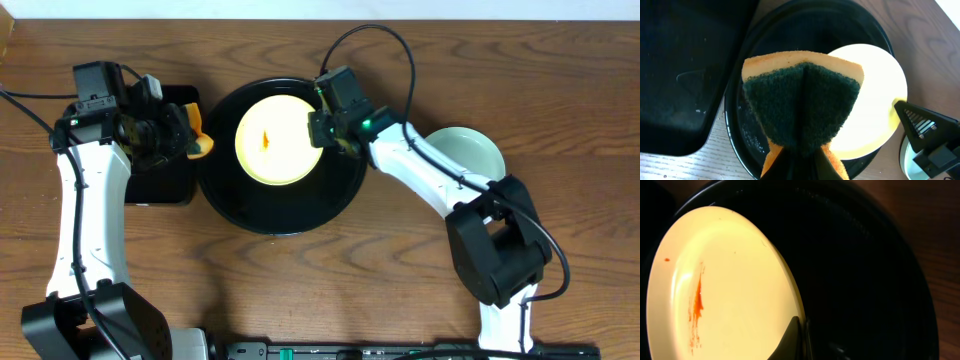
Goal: Clean dirty plates on tray and stack at the side
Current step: 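Drag the yellow plate to the center of the round tray, then scrub the yellow plate with the sponge in the left gripper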
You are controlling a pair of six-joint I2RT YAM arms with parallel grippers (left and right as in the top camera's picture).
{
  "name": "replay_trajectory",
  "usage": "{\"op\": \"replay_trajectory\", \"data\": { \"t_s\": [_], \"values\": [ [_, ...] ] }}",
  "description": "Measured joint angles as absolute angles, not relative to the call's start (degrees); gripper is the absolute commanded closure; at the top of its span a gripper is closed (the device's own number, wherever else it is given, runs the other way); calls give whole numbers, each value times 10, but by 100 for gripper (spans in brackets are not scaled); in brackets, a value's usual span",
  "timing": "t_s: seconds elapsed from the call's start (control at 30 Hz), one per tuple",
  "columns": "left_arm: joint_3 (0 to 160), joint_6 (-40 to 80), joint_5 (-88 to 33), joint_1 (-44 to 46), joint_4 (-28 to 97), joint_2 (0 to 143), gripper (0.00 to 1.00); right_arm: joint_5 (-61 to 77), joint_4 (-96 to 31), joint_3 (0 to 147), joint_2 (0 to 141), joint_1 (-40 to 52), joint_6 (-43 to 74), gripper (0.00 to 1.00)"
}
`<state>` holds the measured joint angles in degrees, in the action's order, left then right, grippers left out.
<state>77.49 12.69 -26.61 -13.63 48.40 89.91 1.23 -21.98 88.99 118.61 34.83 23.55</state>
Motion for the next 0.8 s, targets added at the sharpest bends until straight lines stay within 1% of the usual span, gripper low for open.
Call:
{"op": "replay_trajectory", "data": {
  "t_s": [0.13,0.27,0.5,0.8],
  "values": [
    [771,127,-264,-114,479,899,92,-6,-220,890,1186,351,239,99],
    [749,126,-258,-65,445,907,92,-16,-227,890,1187,351,241,99],
    [730,120,-238,8,389,973,92,-20,-231,890,1187,351,242,99],
    [727,76,-235,62,332,1037,92,-22,-232,890,1187,351,242,99]
  ]
}}
